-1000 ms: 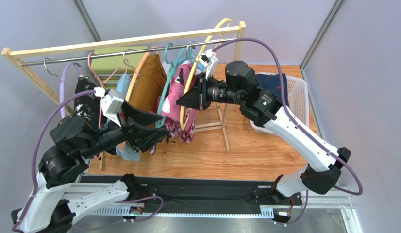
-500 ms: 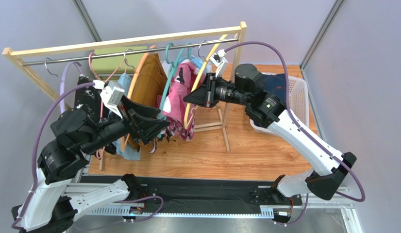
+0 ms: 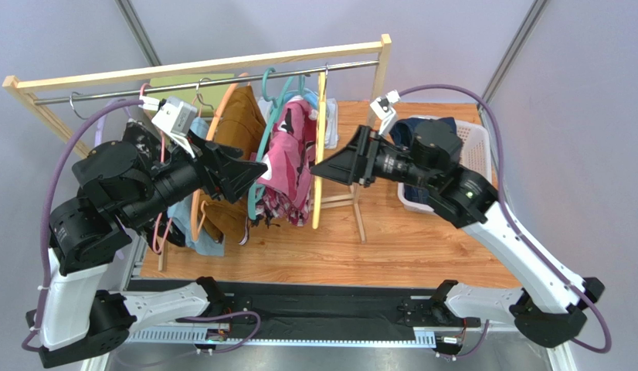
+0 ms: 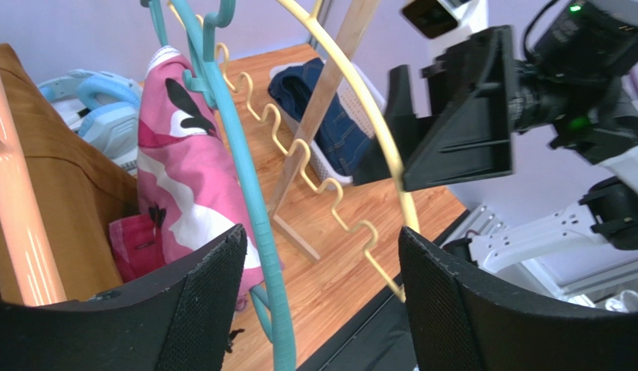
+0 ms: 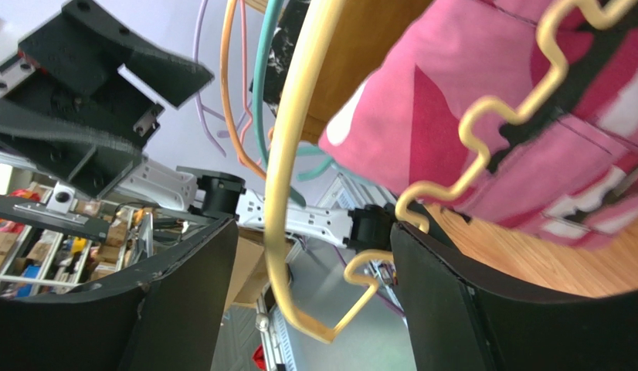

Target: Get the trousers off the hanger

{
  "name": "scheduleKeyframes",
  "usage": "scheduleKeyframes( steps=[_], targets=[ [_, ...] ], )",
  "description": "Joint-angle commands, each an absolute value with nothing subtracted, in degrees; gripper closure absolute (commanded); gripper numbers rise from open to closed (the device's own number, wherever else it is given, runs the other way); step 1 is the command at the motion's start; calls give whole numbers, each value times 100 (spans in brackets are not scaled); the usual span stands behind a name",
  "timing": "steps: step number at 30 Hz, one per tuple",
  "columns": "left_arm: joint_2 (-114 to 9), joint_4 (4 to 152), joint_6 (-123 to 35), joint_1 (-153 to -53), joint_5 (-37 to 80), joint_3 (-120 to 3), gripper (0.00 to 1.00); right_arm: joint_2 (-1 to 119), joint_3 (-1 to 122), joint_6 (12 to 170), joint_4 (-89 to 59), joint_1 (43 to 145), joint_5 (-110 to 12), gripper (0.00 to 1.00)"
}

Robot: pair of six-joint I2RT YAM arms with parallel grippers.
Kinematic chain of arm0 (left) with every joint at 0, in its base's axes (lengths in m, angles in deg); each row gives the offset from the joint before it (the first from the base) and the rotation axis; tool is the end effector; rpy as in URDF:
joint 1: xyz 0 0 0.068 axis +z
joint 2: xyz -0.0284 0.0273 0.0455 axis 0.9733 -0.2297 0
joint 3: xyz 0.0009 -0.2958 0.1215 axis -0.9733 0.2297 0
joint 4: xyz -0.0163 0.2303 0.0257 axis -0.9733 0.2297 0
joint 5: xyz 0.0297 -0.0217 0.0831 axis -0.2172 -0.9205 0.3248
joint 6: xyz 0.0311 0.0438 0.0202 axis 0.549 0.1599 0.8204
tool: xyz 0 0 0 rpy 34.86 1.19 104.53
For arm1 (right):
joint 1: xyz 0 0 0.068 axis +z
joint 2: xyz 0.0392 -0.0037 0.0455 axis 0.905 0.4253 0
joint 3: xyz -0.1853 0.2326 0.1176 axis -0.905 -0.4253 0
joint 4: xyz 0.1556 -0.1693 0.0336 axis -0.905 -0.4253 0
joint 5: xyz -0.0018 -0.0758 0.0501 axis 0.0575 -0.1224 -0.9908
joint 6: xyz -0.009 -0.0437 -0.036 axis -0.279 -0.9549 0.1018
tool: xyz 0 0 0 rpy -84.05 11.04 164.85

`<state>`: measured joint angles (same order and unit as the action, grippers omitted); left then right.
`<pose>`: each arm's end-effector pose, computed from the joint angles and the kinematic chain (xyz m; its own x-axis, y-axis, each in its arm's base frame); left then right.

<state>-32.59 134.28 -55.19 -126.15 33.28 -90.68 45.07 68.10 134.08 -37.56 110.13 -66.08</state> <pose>0.0356 -0.0378 0.5612 -0.3309 -0.2048 -0.9212 0.6414 0.6672 -0.3788 0.1269 0.1526 0.5051 -0.7727 0.2076 -0.5998 -0.5395 0.2831 0.7930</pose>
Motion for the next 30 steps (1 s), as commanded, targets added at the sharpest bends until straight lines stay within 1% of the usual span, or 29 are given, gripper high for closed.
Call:
scheduleKeyframes(
  steps=[1, 4, 6, 7, 8, 9, 11, 13, 16, 18, 22, 23, 24, 26, 27, 29, 30],
  targets=[
    [-3546, 13949, -5152, -12629, 3476, -9688, 18, 3706, 6818, 12758, -5006, 11018, -6107, 19],
    [-3888, 14230, -4924, -12629, 3441, -10101, 15, 3258, 6740, 11950, -6104, 11018, -5589, 17],
    [-4159, 14380, -4810, -12620, 3441, -10399, 14, 2993, 6538, 11613, -6825, 11053, -5125, 16],
    [-4248, 14529, -4774, -12620, 3432, -10488, 14, 2653, 6389, 11420, -6993, 11062, -4983, 16],
    [-4345, 14574, -4748, -12620, 3441, -10567, 14, 2475, 5979, 11384, -7238, 11088, -4842, 16],
    [-4503, 14618, -4687, -12620, 3485, -10655, 14, 2282, 5757, 11366, -7301, 11106, -4684, 16],
    [-4618, 14645, -4607, -12620, 3590, -10673, 14, 1658, 5030, 11444, -7241, 11141, -4682, 15],
    [-4759, 14636, -4484, -12620, 3897, -10656, 14, 1062, 4561, 11585, -7109, 11159, -4831, 15],
    [-4934, 14566, -4317, -12620, 4328, -10621, 14, 463, 3937, 11857, -6863, 11176, -5051, 15],
    [-5014, 14461, -4230, -12620, 4512, -10498, 14, 303, 3630, 11998, -6757, 11176, -5183, 15],
    [-5093, 14127, -4185, -12620, 4724, -10243, 20, 267, 3391, 12130, -6775, 11167, -5114, 16],
    [-5119, 14083, -4194, -12620, 4776, -10156, 23, 276, 3356, 12183, -6844, 11176, -5017, 16],
    [-5146, 13995, -4194, -12620, 4829, -10111, 28, 276, 3329, 12279, -6862, 11168, -4825, 17],
    [-5207, 13924, -4229, -12612, 4961, -10006, 32, 329, 3259, 12385, -6871, 11168, -4561, 17],
    [-5216, 13846, -4220, -12611, 4988, -9979, 37, 364, 3233, 12446, -6863, 11167, -4455, 18],
    [-5286, 13810, -4238, -12612, 5066, -9970, 42, 390, 3171, 12701, -6880, 11168, -4131, 18],
    [-5312, 13784, -4246, -12611, 5093, -9979, 47, 425, 3145, 12789, -6898, 11167, -3824, 18]
  ],
)
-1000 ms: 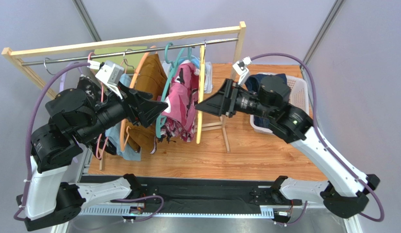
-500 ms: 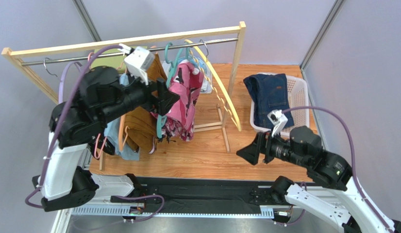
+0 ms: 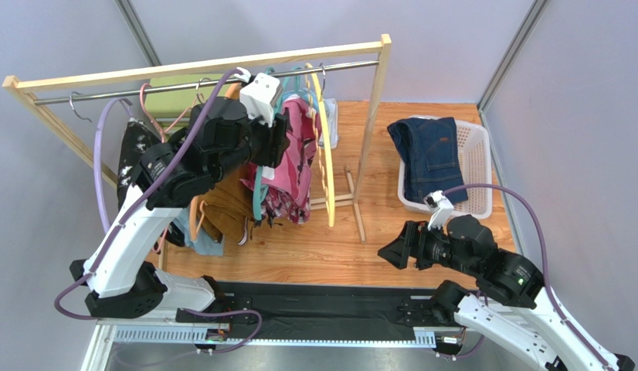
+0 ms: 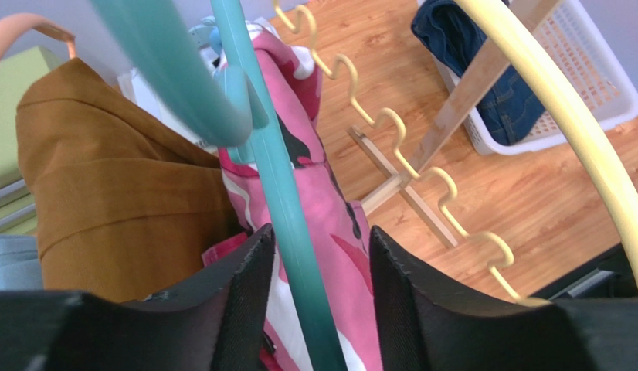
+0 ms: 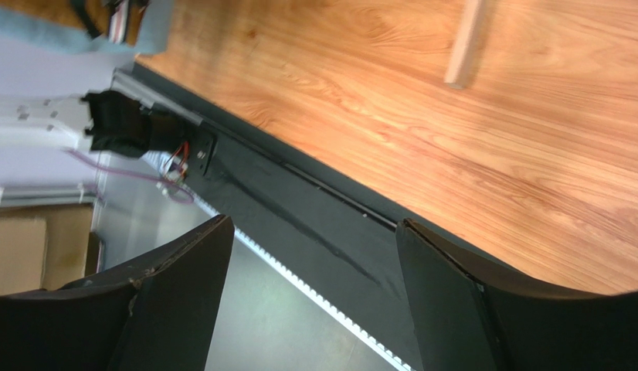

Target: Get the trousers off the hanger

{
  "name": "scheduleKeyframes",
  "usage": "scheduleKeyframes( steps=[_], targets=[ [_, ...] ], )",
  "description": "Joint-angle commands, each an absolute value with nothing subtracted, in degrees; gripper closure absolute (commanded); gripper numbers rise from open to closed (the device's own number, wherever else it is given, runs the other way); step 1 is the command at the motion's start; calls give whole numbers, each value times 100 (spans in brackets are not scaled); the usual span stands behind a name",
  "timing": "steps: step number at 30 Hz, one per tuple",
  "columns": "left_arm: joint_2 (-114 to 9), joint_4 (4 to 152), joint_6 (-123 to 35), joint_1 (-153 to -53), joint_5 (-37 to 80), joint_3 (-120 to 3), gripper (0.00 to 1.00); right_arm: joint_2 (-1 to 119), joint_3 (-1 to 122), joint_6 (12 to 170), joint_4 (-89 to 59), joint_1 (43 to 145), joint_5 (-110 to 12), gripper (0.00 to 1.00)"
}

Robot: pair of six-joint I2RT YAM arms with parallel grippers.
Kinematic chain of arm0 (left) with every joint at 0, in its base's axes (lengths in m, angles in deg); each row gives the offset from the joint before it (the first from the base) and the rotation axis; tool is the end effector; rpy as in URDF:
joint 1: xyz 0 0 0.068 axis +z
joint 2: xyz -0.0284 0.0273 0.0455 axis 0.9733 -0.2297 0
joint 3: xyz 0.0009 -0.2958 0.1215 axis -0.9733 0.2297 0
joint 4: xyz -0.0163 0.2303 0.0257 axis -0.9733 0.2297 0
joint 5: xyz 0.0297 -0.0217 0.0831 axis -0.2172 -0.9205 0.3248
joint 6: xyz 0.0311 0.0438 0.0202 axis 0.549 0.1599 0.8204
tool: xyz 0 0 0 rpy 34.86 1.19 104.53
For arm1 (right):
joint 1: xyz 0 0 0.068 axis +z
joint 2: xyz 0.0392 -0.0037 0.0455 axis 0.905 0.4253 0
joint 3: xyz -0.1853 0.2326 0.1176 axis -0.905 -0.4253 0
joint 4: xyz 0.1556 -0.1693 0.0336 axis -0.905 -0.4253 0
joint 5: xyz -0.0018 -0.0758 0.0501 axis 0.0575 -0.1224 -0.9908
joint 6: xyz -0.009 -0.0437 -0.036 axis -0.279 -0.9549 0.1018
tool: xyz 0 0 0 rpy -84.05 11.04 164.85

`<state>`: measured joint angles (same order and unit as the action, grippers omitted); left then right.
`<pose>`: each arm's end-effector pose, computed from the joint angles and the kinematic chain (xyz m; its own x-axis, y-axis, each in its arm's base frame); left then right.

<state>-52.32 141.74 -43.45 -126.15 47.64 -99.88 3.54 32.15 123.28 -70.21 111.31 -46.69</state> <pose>0.1224 -0.1239 0.5512 -0.3532 0.1352 -0.9257 0.4822 0.8742 -0.0563 0.0040 0.0100 0.3196 -0.7882 0.0844 -0.6096 -0.3590 0.7415 0.5668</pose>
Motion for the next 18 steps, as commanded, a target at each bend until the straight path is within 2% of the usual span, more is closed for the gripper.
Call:
scheduleKeyframes(
  steps=[1, 4, 5, 11, 18],
  targets=[
    [-5348, 13766, -4247, -12611, 5111, -9988, 49, 434, 3075, 12972, -6898, 11176, -3673, 18],
    [-5383, 13748, -4264, -12611, 5172, -10031, 64, 548, 2969, 12983, -6740, 11167, -3496, 17],
    [-5374, 13731, -4273, -12611, 5225, -10049, 71, 662, 2951, 12957, -6713, 11167, -3487, 17],
    [-5295, 13739, -4299, -12611, 5409, -10251, 92, 1040, 3039, 12597, -6625, 11176, -3601, 17],
    [-5146, 13704, -4326, -12611, 5577, -10488, 100, 971, 3065, 12447, -6643, 11168, -3592, 17]
  ],
)
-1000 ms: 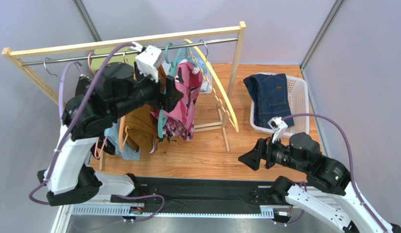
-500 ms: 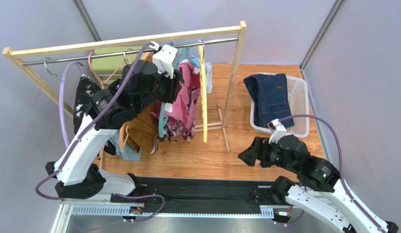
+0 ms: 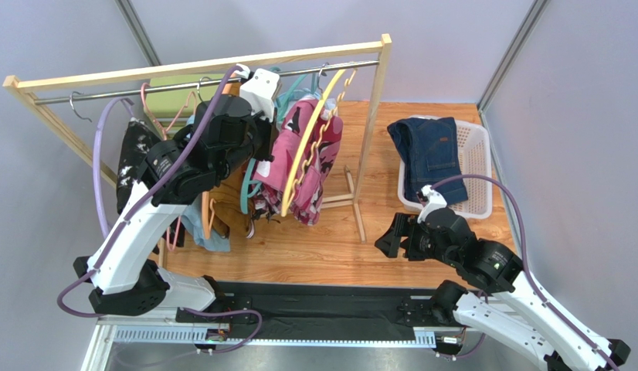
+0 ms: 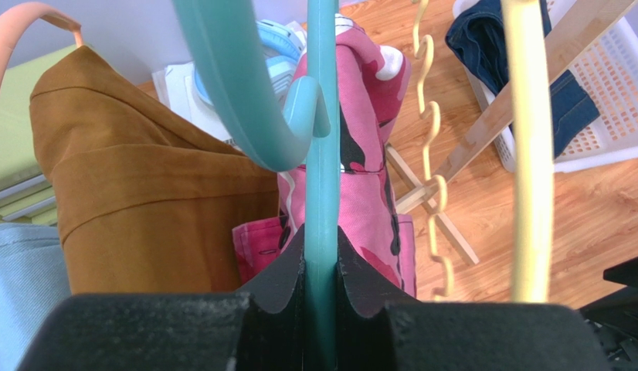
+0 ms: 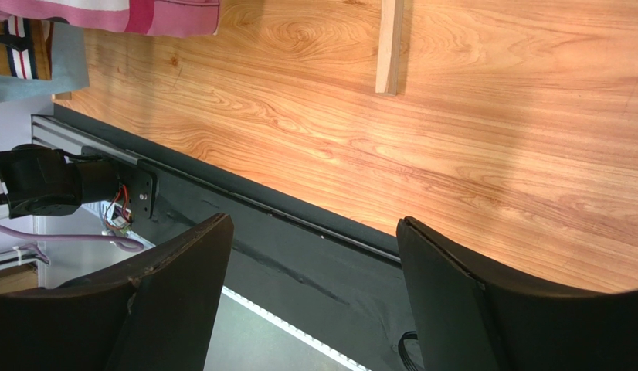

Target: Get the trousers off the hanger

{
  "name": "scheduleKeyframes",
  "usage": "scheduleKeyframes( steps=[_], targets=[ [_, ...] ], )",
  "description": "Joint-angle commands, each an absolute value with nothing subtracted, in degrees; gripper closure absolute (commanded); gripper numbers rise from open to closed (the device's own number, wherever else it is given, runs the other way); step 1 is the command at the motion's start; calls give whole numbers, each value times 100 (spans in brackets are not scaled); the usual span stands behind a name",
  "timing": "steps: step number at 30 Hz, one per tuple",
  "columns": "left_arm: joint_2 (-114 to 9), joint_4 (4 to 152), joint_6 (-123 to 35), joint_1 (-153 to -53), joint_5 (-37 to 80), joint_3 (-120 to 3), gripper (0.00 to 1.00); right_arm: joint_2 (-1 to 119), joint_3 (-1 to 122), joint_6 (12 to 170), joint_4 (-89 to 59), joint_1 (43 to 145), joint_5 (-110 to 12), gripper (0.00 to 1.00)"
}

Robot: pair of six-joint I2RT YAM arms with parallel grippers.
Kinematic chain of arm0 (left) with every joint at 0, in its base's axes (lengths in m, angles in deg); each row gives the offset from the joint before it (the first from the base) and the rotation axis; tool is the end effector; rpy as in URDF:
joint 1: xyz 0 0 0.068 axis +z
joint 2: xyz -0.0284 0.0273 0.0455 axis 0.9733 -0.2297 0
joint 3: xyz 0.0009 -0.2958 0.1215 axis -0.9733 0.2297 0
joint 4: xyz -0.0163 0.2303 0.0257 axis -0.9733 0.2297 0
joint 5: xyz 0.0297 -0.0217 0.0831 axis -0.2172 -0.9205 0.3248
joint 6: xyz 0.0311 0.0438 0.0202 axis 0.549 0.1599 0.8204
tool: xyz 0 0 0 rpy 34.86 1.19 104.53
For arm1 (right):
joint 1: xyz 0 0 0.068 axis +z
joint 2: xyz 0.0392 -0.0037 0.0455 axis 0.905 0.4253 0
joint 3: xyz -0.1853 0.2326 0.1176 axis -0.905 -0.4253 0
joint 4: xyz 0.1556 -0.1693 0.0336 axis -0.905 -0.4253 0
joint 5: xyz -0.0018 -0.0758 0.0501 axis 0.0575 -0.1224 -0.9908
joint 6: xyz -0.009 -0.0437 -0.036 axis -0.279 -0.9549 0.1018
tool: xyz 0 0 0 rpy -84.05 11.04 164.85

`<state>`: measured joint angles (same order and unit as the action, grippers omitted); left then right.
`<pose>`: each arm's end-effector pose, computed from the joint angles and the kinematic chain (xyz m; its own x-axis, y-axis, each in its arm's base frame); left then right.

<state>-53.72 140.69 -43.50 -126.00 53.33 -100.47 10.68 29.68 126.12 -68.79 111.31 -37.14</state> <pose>0.1313 -0.1278 0.5522 -0.3358 0.1226 -0.9339 0.3990 0.9167 -0.0231 0.0289 0.0264 0.3092 -0.8027 0.1256 -0.5831 -0.2011 0.8633 0.4628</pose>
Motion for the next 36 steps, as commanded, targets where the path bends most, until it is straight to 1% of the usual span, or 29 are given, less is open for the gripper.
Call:
scheduleKeyframes(
  steps=[1, 6, 16, 21, 27, 30, 31, 33, 34, 36],
  targets=[
    [-5137, 13713, -4360, -12611, 5568, -10602, 100, 962, 3057, 12447, -6669, 11176, -3592, 16],
    [-5102, 13792, -4396, -12611, 5559, -10945, 100, 874, 3048, 12377, -6722, 11176, -3514, 16],
    [-4952, 13853, -4598, -12611, 4927, -11464, 100, 847, 3039, 12438, -6775, 11168, -3487, 16],
    [-4707, 13775, -4572, -12611, 4733, -11254, 100, 865, 3083, 12403, -6827, 11167, -3408, 16],
    [-4058, 13029, -4221, -12611, 4917, -10174, 100, 944, 3135, 12376, -6801, 11176, -3390, 16],
    [-3584, 11985, -3704, -12611, 5260, -9068, 100, 1005, 3127, 12306, -6775, 11167, -3355, 15],
    [-3468, 11312, -3562, -12611, 5365, -8456, 100, 1040, 3118, 12280, -6775, 11176, -3338, 15],
    [-3222, 10649, -3106, -12611, 5418, -7707, 100, 1085, 3100, 12201, -6749, 11168, -3311, 15],
    [-3151, 10037, -2973, -12611, 5384, -7494, 100, 1128, 3083, 12192, -6731, 11176, -3311, 15],
    [-3046, 9584, -2788, -12611, 5392, -7081, 100, 1181, 3065, 12166, -6670, 11176, -3329, 14]
  ],
)
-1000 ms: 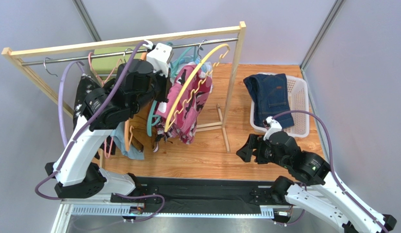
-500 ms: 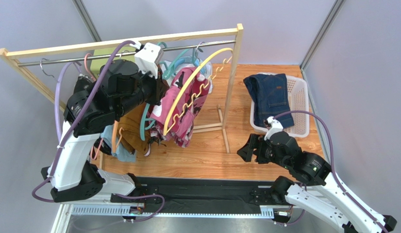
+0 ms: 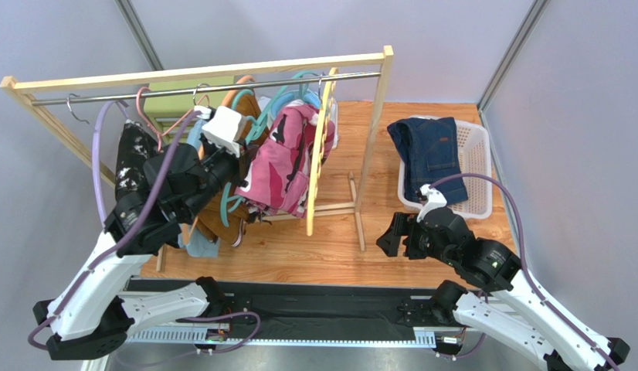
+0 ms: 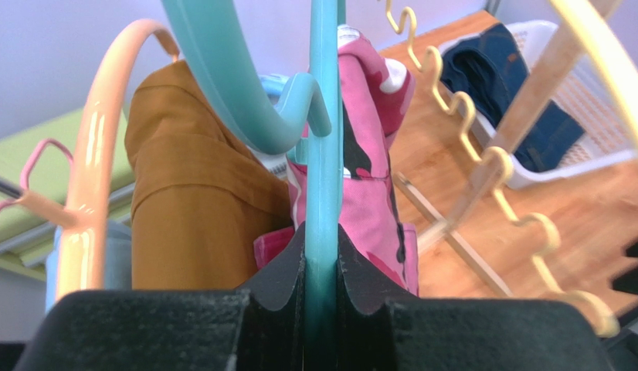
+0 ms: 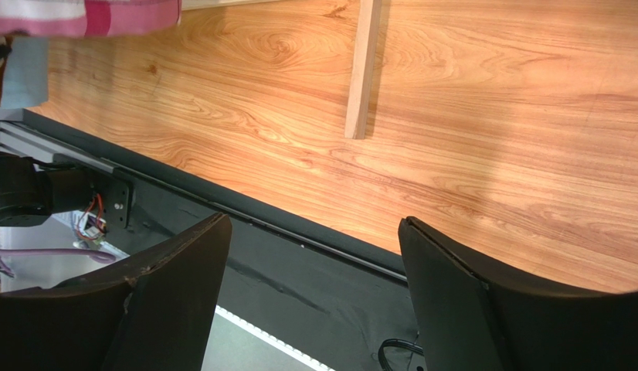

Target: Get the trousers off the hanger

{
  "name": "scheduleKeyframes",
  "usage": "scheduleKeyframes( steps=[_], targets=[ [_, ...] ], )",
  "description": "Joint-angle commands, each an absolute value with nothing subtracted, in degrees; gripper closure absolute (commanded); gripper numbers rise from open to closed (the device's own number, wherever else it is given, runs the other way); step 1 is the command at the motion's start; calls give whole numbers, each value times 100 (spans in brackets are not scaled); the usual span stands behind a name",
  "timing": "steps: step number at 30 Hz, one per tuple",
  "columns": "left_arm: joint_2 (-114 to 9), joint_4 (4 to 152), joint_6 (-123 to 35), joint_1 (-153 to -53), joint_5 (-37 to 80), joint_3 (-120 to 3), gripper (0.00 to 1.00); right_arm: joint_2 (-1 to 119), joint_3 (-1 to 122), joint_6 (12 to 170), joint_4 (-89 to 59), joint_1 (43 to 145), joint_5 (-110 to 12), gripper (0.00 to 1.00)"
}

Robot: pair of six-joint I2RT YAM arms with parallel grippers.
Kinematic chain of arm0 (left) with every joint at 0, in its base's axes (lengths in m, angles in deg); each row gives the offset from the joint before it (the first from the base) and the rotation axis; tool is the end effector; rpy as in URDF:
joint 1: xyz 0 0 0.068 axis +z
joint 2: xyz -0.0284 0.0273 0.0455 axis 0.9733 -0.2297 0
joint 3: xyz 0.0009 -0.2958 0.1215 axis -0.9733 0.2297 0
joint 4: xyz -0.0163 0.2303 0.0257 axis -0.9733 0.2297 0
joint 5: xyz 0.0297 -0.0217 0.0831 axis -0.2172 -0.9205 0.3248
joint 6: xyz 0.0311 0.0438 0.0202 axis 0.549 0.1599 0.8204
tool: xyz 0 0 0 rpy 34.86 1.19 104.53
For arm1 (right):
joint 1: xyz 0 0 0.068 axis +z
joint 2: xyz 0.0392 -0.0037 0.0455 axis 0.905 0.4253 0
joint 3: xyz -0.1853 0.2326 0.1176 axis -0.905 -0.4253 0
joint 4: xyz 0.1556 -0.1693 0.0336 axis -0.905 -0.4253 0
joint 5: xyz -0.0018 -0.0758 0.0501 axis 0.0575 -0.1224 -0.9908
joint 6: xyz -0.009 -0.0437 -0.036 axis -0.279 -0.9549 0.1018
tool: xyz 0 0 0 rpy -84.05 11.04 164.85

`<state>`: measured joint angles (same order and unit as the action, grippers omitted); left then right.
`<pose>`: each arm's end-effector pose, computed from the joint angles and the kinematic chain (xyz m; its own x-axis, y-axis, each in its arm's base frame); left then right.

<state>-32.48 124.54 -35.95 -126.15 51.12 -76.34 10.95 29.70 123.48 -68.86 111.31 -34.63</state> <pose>0.0723 -0.0618 0.5230 -0.1369 0.0745 -0.9878 0.4678 0.8838 0.0018 0.0307 0.0257 0.3093 -0.7789 0.0963 -0.6197 -0.2168 0.8859 0.4102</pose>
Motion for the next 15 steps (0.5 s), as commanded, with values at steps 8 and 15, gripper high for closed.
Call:
scheduleKeyframes(
  steps=[8, 15],
  targets=[
    [-2756, 8247, -2585, -12611, 5331, -6315, 100, 1331, 2916, 12007, -6493, 11168, -3338, 13],
    [-2422, 8913, -3217, -12611, 5033, -6489, 100, 1340, 3074, 11876, -6187, 11168, -3434, 10]
  ],
)
